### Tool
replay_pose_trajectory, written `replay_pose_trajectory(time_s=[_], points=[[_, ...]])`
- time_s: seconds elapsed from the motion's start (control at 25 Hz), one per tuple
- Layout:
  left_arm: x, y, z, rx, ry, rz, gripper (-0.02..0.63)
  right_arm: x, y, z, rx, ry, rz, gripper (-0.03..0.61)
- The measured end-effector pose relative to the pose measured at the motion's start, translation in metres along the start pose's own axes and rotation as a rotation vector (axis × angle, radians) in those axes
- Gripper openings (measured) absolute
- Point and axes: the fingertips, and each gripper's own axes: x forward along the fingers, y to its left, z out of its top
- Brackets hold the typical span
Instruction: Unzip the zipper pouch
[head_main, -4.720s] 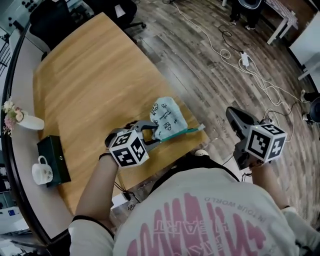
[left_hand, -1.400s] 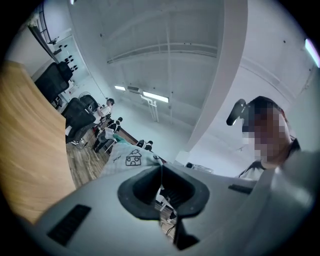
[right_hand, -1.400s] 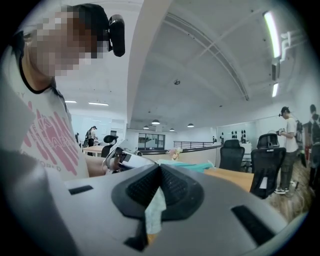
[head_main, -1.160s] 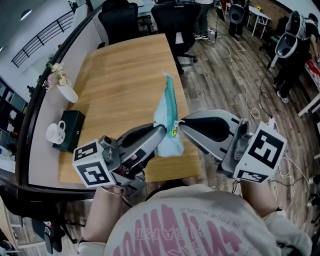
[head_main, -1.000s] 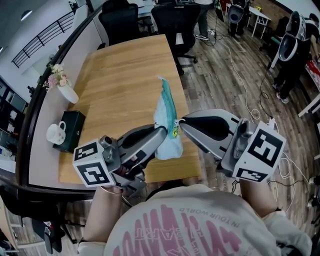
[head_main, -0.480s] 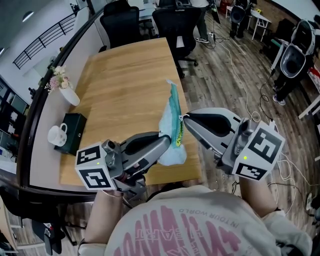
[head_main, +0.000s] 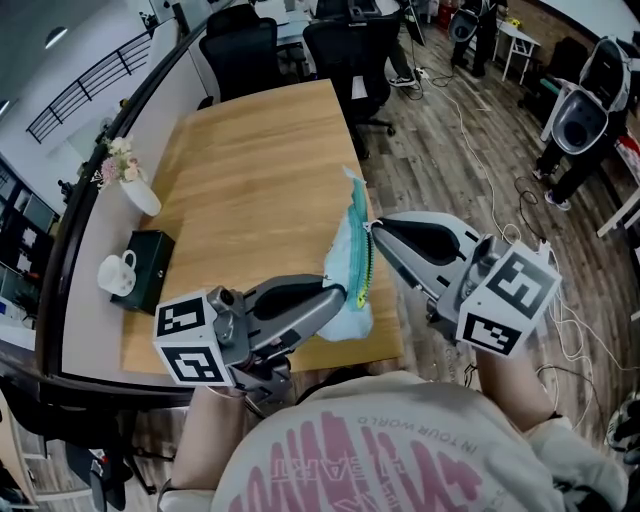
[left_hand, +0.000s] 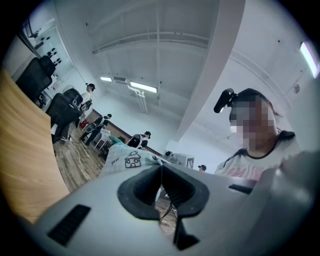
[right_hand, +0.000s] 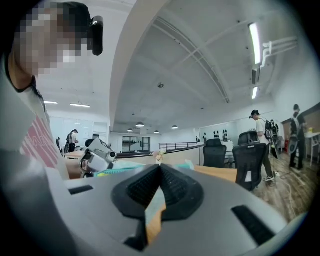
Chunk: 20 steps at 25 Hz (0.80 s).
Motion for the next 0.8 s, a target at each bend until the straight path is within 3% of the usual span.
replay_pose_trajectory(time_s=[0.8], points=[[0.002, -0.007, -0.009, -0.01, 0.032, -0.02, 0.012, -0.016, -0.037, -0.003, 0.138, -0.041, -0.145, 0.0]])
